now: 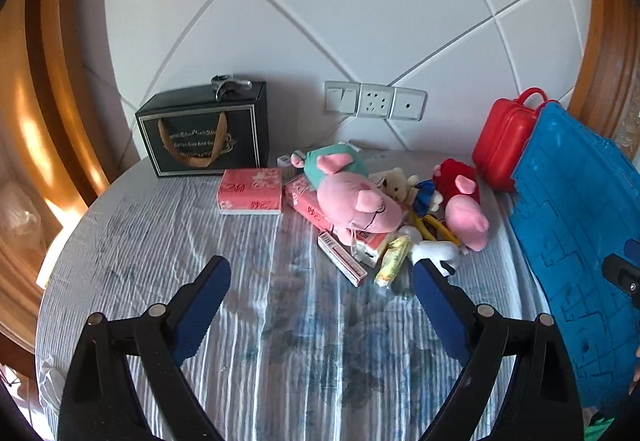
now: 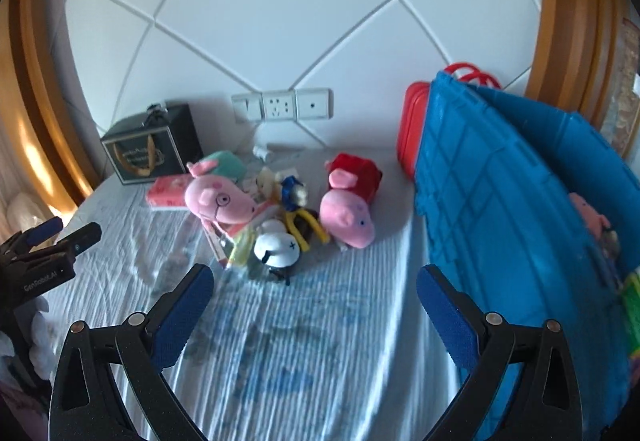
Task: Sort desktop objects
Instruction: 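Withdraw both grippers from the bin back toward the table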
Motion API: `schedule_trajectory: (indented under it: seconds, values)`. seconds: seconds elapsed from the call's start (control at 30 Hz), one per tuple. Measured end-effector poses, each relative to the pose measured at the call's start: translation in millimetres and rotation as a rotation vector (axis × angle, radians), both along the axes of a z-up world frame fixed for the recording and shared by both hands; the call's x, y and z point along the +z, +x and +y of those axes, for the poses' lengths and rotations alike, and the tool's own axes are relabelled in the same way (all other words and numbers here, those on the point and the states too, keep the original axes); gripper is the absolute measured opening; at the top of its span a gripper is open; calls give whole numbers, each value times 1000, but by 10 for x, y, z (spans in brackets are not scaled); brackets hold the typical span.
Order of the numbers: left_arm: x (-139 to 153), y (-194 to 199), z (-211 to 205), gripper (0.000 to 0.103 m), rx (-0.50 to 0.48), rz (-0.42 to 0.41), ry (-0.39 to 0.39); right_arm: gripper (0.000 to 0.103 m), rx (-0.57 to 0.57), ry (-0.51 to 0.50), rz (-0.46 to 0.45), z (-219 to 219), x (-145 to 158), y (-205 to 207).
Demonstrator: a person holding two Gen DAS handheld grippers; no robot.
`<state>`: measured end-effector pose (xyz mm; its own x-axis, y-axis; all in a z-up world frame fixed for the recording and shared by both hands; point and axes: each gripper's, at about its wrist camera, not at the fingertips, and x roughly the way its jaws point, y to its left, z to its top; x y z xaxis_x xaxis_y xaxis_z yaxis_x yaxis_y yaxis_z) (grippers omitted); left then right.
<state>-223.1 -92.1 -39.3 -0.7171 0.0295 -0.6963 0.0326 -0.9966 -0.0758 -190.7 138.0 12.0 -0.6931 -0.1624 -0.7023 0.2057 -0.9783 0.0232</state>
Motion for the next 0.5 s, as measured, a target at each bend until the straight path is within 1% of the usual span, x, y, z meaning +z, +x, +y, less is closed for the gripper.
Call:
schedule_trajectory:
  seconds: [0.1,0.3,0.4,0.5]
  values:
    - [-264,-344,0,93,14,-51,6,103,2,9,-51,-28,-229,-325]
    - [-680,-1022,151,93,-2,-113,-39,103,6,16,-135,-119,-761,-1044]
    - [-722,-1348,156,93,0,-96,-71,103,20,19,-167,-261,-1002,-1432]
    - [-649,-1770,137,93,17,-53,-114,103,43,14,-167,-452,-1154,-1825]
